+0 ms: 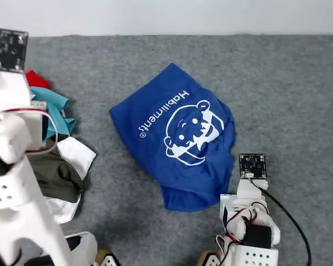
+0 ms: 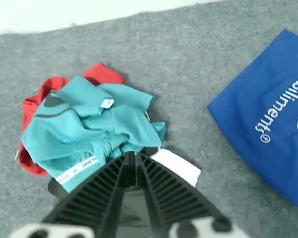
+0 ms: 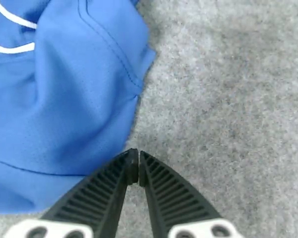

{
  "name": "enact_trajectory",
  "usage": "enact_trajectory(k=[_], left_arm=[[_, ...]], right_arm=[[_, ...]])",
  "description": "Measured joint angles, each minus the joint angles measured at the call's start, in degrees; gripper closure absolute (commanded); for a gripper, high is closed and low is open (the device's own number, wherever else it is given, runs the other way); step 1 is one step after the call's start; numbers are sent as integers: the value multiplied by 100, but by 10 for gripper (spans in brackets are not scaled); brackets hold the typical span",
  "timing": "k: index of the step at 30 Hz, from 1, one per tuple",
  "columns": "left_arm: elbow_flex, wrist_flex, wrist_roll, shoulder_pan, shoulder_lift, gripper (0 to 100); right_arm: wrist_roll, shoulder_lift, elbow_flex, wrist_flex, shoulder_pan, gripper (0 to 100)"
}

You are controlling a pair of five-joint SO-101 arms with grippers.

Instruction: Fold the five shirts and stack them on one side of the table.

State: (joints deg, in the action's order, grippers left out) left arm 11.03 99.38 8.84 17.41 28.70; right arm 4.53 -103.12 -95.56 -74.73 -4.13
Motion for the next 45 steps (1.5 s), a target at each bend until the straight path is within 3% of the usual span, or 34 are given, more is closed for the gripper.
enact_trajectory(k=[11,19,24,34,39,45], left_arm=[[-1187,0,0,0,738,987],[-1310,0,0,0,738,987],[-1310,0,0,0,738,987],[-1310,0,0,0,738,987],[-1310,0,0,0,738,987],[-1310,0,0,0,738,987]], right_arm=[[-18,0,0,0,0,984],[-18,0,0,18,9,988],[-18,-9,237,774,9,988],[-18,88,563,1222,1081,988],[-18,1143,879,1705,1213,986],[-18,3631,2505,1688,1240,983]])
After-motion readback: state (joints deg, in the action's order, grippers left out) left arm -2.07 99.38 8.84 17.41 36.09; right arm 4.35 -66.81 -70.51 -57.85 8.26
